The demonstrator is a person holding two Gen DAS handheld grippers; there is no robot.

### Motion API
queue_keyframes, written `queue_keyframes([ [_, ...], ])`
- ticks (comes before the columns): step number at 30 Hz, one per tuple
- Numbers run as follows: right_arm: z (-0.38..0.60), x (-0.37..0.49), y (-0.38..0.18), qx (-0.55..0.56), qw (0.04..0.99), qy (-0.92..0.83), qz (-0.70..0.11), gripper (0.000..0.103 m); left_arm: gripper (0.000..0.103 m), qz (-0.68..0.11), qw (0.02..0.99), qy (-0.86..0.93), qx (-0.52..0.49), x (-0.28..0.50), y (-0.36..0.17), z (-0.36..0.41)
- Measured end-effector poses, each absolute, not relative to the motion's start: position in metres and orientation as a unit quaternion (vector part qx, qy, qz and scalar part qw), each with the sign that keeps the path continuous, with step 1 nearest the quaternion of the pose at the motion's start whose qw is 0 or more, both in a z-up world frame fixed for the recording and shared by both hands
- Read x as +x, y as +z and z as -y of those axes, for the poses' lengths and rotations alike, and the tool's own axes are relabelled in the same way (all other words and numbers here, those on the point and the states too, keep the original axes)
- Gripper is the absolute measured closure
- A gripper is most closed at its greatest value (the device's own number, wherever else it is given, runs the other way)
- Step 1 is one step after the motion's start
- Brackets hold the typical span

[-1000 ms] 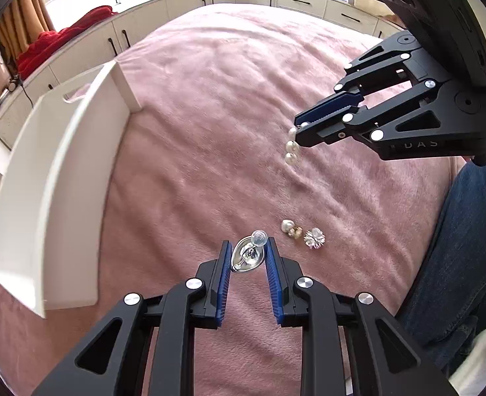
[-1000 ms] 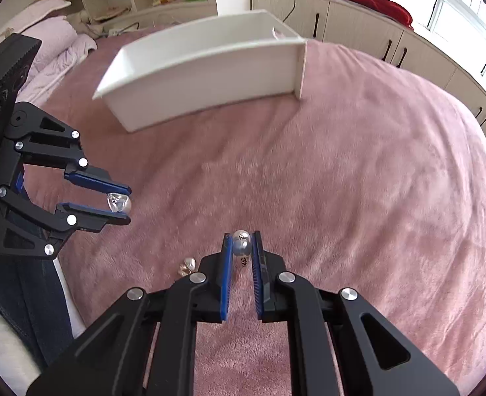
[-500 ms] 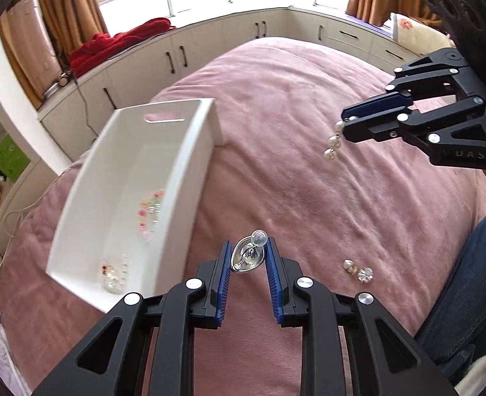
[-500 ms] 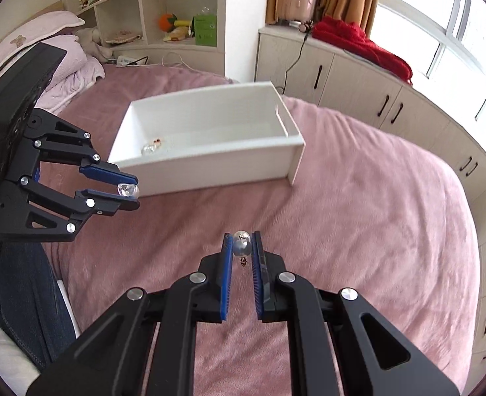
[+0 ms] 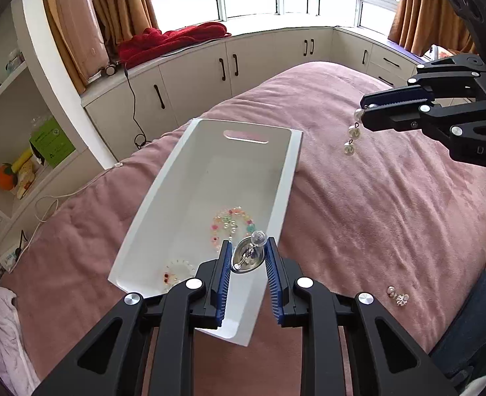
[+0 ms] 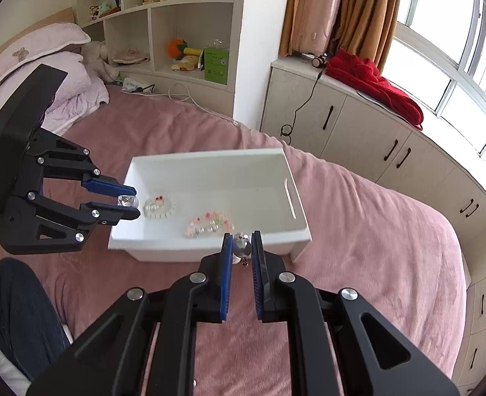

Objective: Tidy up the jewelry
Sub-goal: 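Carry both earrings over the white tray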

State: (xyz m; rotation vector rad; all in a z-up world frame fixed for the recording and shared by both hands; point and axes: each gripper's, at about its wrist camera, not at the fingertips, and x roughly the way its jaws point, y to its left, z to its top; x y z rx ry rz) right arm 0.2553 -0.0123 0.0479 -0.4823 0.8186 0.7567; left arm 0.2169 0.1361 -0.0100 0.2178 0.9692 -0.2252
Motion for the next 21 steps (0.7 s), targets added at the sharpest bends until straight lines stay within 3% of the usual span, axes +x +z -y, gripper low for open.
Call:
queue_keyframes([
  [9, -0.027, 0.293, 0.050, -0.216, 0.821, 0.361, -0.386, 0.091, 0.078, -0.463, 0.882, -0.068, 0.063, 0.248, -0.002, -0.182],
  [21, -0.074, 0.325, 0.015, -0.207, 0.807, 0.366, -0.415, 0.091, 0.078, -0.493, 0.868, -0.038, 0.047, 0.280, -0.037, -0.210],
])
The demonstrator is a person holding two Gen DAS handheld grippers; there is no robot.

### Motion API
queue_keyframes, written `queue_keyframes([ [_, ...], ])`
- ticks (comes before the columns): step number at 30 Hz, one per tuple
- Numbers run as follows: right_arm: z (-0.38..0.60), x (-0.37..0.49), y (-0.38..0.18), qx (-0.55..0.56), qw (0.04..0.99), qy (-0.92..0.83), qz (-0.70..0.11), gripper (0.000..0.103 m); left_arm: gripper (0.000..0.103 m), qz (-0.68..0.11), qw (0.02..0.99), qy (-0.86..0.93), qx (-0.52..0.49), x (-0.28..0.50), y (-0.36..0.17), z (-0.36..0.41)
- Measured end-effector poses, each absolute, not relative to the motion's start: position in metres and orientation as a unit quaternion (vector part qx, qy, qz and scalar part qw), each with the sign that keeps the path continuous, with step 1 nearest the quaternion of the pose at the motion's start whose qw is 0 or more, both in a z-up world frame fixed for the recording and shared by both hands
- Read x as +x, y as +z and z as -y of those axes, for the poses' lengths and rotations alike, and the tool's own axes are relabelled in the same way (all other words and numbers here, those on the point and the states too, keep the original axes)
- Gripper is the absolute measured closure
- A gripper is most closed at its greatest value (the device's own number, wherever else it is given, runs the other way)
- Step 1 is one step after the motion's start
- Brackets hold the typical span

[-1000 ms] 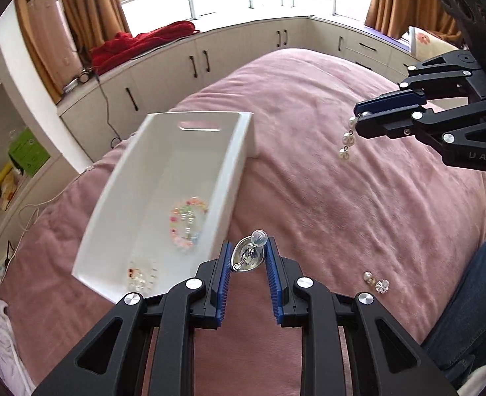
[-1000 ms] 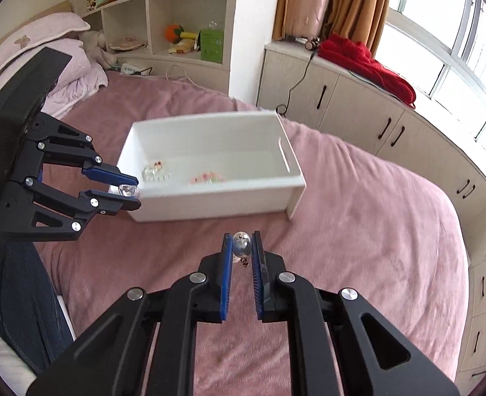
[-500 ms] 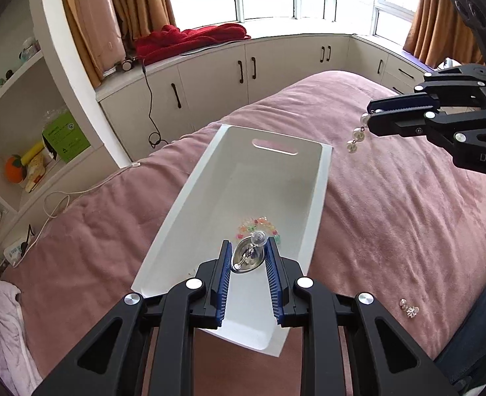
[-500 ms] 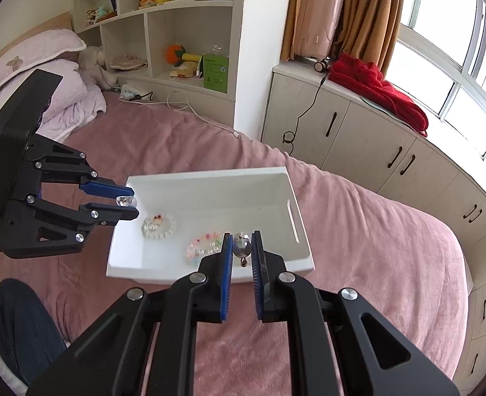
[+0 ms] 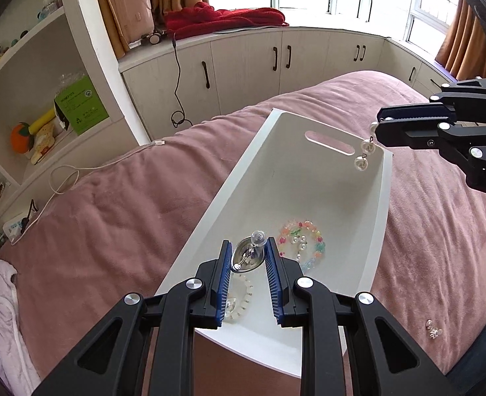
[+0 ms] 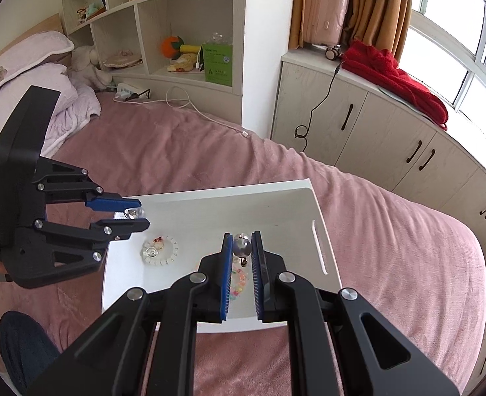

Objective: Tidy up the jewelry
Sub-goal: 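Carry both earrings over the white tray, then open both tools to drop the earrings into the tray, then move both open tools back to the last two earrings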

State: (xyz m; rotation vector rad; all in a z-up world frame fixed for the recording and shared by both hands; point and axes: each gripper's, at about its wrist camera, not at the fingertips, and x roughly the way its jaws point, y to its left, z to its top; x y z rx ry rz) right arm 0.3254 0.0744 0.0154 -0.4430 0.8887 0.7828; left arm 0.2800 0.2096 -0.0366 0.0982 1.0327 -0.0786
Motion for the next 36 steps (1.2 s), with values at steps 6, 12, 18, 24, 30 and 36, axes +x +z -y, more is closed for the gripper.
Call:
queue_keyframes([
  [6, -0.086, 0.334, -0.008, -0.207, 0.797, 0.362, -0.436, 0.091, 0.077, -0.513, 0.856, -0.037, 0.045, 0.284, -0.061, -0.212],
  [12, -0.089, 0.339, -0.027, -0.214, 0.789, 0.353, -0.454, 0.091, 0.077, -0.530, 0.847, -0.028, 0.041, 0.284, -0.077, -0.220],
  [18, -0.087, 0.339, -0.035, -0.213, 0.788, 0.350, -0.459, 0.091, 0.077, -0.535, 0.844, -0.023, 0.041, 0.283, -0.083, -0.225],
  [24, -0.089, 0.338, -0.039, -0.209, 0.787, 0.350, -0.464, 0.086, 0.073, -0.533, 0.845, -0.020, 0.030, 0.281, -0.084, -0.224],
  [30, -0.087, 0.334, -0.032, -0.204, 0.793, 0.348, -0.456, 0.065, 0.069, -0.527, 0.849, -0.020, 0.030, 0.277, -0.079, -0.222],
  [36, -0.068, 0.319, -0.004, -0.189, 0.810, 0.352, -0.429, 0.055, 0.064, -0.502, 0.864, -0.021, 0.031, 0.266, -0.051, -0.219],
])
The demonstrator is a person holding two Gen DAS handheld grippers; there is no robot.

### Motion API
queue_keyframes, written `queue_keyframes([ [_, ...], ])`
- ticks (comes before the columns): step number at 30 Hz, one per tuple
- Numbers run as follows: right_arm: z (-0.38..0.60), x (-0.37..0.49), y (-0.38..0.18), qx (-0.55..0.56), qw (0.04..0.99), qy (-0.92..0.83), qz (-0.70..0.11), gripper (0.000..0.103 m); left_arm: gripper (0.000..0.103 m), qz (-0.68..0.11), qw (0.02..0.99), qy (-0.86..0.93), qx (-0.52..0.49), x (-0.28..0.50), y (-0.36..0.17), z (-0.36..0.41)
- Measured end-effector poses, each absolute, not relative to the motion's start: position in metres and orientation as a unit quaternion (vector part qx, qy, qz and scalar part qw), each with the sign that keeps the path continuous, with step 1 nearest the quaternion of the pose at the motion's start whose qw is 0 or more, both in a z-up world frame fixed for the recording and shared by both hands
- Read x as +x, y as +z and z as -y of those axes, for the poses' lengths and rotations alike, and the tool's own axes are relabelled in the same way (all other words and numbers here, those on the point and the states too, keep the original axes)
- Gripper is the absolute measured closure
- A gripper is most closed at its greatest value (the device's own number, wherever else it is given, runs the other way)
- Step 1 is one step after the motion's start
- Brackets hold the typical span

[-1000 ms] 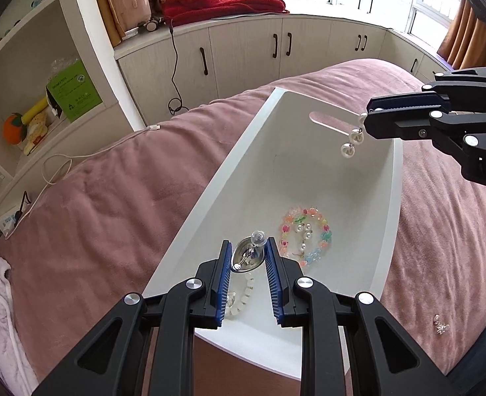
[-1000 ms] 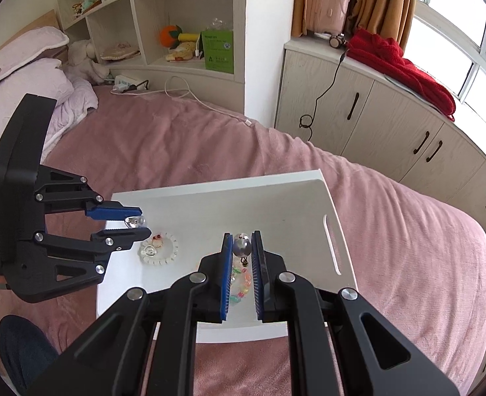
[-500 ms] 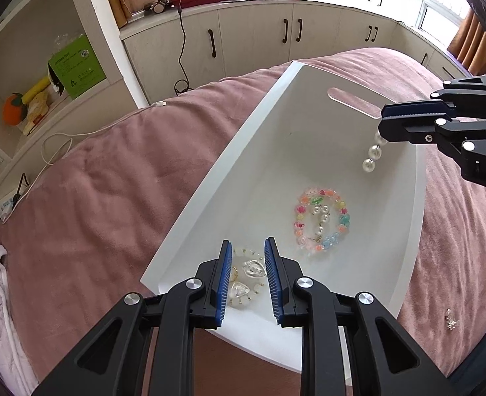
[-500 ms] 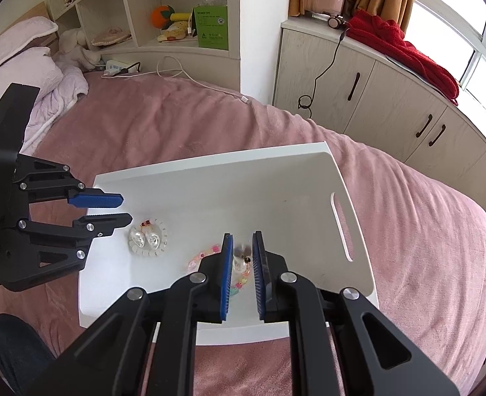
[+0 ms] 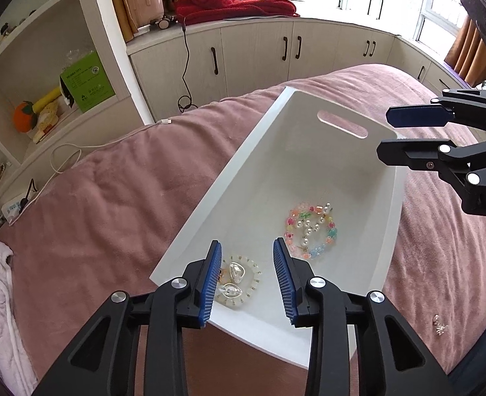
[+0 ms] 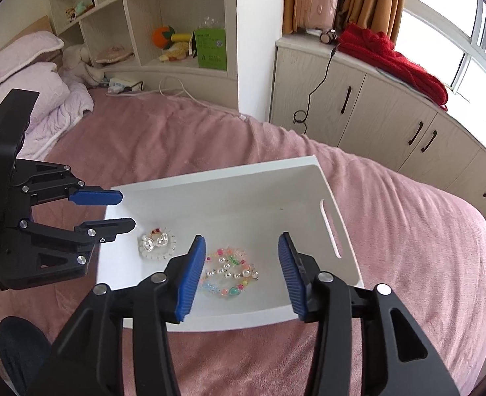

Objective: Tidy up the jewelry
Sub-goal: 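Move both open tools back to the last two earrings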

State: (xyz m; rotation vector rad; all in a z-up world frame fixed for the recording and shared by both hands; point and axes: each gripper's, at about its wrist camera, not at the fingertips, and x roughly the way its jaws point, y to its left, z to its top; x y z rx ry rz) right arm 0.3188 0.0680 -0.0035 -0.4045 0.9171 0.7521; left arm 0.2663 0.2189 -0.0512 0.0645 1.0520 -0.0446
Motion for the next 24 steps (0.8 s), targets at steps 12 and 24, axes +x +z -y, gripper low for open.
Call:
queue_keyframes([
  [12, 0.002, 0.248, 0.055, -0.184, 0.842, 0.349, -0.368, 0.036, 0.047, -0.439, 0.894, -0.067, 0.060, 0.220, 0.010, -0.170],
  [24, 0.081, 0.179, 0.046, -0.178, 0.859, 0.313, -0.365, 0.017, 0.025, -0.427, 0.887, -0.133, 0.117, 0.167, 0.009, -0.096],
])
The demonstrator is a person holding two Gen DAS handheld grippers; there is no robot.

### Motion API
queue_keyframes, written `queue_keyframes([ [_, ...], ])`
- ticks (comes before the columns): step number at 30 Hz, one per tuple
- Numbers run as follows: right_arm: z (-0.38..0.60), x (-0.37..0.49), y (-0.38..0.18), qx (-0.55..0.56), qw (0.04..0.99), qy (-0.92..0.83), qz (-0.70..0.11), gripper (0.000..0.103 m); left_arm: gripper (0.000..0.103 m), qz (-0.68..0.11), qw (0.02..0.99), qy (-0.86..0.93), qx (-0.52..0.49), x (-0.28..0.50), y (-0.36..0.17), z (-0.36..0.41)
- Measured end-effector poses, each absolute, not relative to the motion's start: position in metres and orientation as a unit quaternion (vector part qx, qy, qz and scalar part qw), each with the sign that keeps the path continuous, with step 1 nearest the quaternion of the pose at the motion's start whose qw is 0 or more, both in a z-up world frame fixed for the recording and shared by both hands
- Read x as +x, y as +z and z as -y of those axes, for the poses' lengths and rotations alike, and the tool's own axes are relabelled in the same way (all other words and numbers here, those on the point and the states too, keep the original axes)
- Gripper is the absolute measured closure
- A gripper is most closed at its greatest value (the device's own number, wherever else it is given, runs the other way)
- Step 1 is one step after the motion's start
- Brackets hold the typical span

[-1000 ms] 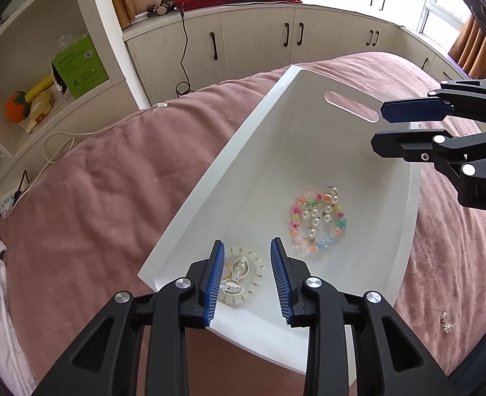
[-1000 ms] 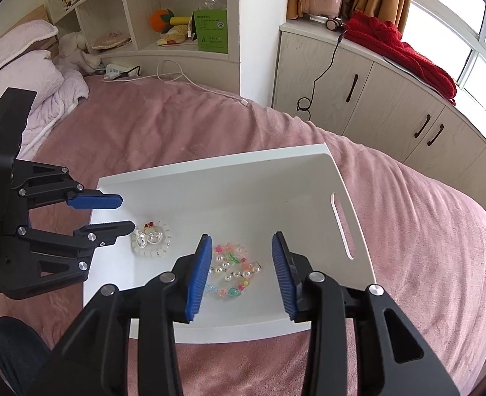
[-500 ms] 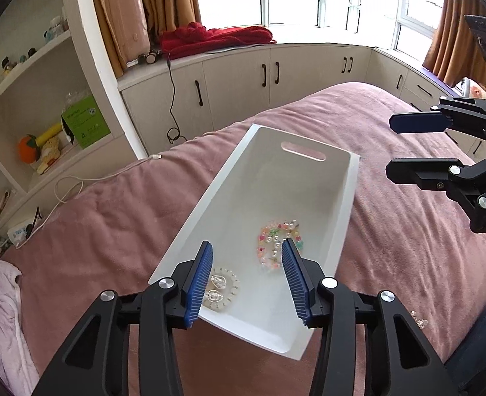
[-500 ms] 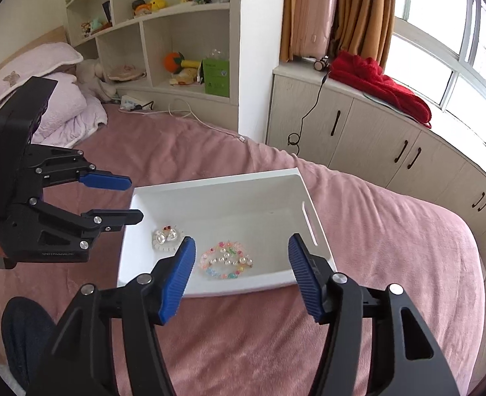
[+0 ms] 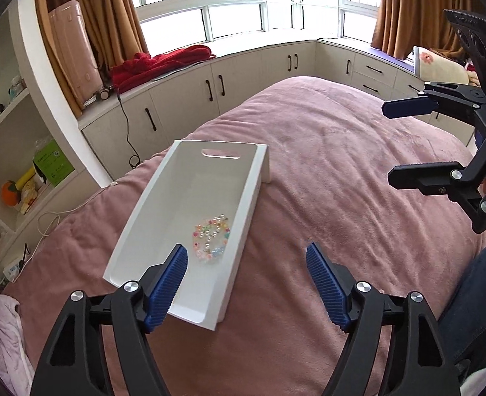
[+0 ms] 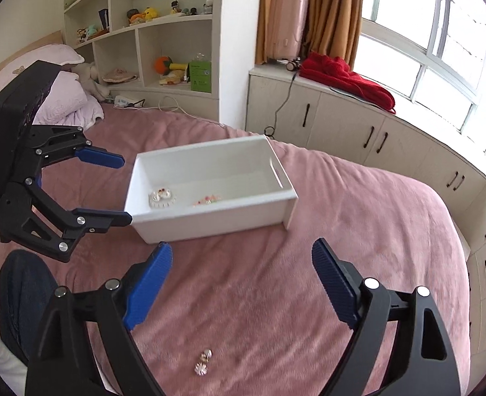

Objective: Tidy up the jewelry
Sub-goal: 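Move both open tools back to the last two earrings, then grasp the small pearl stud with the left tool while the right tool grasps the starburst earring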

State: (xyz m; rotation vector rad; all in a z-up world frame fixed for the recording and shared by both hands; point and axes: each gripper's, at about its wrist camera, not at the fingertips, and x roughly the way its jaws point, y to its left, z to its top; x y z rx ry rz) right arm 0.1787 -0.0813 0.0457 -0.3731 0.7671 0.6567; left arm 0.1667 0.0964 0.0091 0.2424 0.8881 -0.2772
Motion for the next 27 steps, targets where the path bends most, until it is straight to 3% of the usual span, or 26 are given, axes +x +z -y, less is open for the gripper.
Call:
queue_keyframes([
  [13, 0.125, 0.125, -0.007, -0.165, 0.848, 0.301, -0.404, 0.017, 0.019, -0.474, 0.857, -0.162, 0.121, 0.154, -0.049, -0.052],
  [20, 0.121, 0.105, -0.047, -0.208, 0.811, 0.328, -0.438, 0.017, 0.017, -0.537, 0.816, -0.195, 0.087, 0.167, -0.094, -0.030],
  [27, 0.107, 0.091, -0.090, -0.240, 0.773, 0.352, -0.470, 0.030, 0.017, -0.571, 0.794, -0.205, 0.025, 0.184, -0.122, -0.017],
])
